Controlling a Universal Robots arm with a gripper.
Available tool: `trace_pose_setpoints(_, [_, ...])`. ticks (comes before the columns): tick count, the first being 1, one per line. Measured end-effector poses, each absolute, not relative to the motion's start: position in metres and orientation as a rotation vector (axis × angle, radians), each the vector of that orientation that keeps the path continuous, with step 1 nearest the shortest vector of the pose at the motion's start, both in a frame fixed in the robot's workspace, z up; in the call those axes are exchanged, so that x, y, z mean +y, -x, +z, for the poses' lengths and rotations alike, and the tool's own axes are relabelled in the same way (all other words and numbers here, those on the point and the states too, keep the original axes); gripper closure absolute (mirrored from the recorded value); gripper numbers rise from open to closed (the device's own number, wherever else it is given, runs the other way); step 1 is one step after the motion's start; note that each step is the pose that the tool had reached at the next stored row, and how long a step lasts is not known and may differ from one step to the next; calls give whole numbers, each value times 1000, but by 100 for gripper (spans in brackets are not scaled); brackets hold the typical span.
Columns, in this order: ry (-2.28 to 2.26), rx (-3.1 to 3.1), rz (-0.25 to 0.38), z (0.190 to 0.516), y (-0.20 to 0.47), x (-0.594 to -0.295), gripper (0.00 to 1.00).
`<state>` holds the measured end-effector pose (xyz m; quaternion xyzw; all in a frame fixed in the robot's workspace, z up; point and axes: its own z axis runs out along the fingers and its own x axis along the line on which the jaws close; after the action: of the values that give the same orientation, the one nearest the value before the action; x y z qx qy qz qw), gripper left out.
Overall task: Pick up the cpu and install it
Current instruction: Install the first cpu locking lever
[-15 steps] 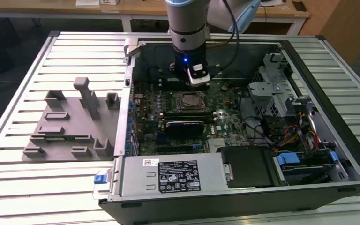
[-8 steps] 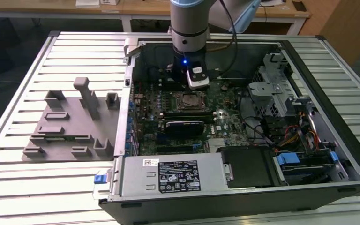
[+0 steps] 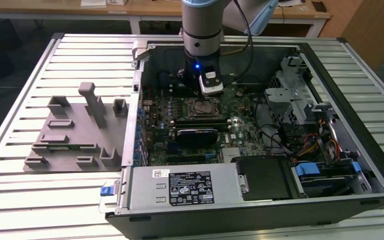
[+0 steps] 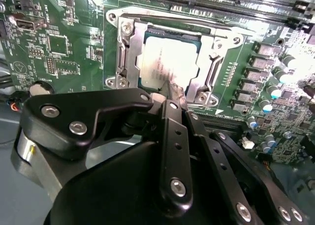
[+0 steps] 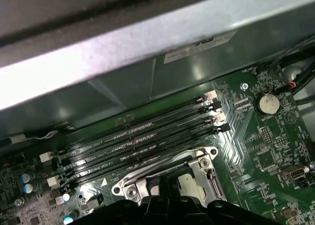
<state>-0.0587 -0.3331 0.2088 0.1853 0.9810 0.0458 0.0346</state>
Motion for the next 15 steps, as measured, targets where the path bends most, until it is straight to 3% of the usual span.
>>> trace_pose_setpoints(15, [-569, 3015, 124, 219, 58, -334, 89])
